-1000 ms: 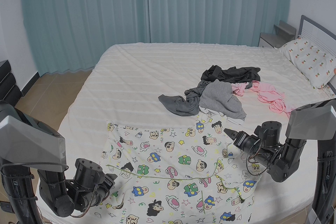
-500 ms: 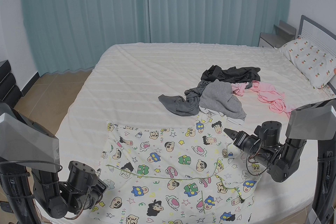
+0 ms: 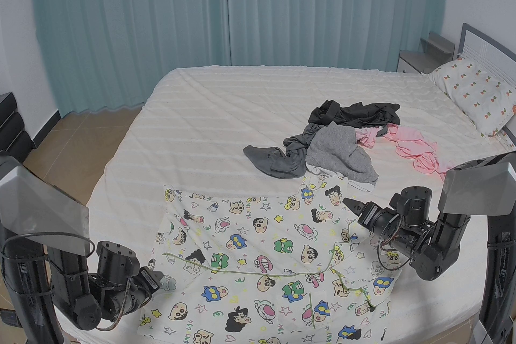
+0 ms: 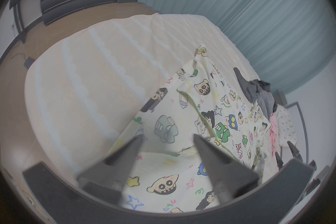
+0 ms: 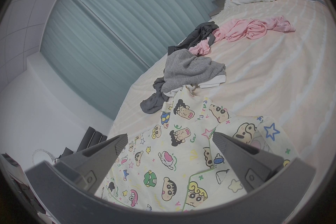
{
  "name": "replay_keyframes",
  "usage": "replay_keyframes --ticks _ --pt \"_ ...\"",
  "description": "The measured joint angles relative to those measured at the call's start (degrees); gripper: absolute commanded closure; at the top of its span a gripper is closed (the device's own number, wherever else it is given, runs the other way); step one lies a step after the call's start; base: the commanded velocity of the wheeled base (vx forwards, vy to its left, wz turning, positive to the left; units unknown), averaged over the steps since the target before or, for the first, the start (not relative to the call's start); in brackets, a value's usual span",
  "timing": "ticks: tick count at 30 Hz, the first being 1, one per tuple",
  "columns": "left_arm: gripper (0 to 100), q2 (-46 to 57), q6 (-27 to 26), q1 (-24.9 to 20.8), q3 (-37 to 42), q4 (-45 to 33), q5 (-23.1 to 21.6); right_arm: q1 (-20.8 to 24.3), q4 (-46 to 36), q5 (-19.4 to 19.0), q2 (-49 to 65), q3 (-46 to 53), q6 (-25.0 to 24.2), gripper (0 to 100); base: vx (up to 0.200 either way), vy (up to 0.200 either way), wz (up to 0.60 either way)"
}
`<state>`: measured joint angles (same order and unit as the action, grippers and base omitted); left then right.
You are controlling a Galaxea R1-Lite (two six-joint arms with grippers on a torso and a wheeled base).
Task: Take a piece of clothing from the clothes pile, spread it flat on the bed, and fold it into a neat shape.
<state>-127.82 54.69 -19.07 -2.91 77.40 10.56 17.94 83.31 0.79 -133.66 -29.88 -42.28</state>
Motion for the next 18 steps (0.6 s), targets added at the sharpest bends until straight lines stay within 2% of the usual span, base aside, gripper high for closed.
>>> replay_keyframes --ticks 5,10,12,15,18 --pt "0 -5.64 -6.84 1.73 0.16 9.53 -4.73 0.57 0.11 0.18 0.28 0.41 0.0 0 0.0 0.0 0.0" --pt "0 -8.86 -12.73 6.36 0.22 11.4 -18.21 2.32 1.23 3.11 1.61 4.04 -0.45 0 0.0 0.0 0.0" --pt "0 -9.19 -14.24 8.05 0.2 11.53 -21.77 3.13 2.39 4.97 2.04 7.2 -0.88 0 0.0 0.0 0.0" --pt "0 -9.31 -15.69 9.9 0.24 11.56 -23.86 4.44 3.89 7.25 2.67 13.57 -2.56 0 0.0 0.0 0.0" --pt "0 -8.57 -16.73 11.41 0.71 11.56 -24.73 5.67 4.99 8.84 3.39 20.68 -6.96 0 0.0 0.0 0.0"
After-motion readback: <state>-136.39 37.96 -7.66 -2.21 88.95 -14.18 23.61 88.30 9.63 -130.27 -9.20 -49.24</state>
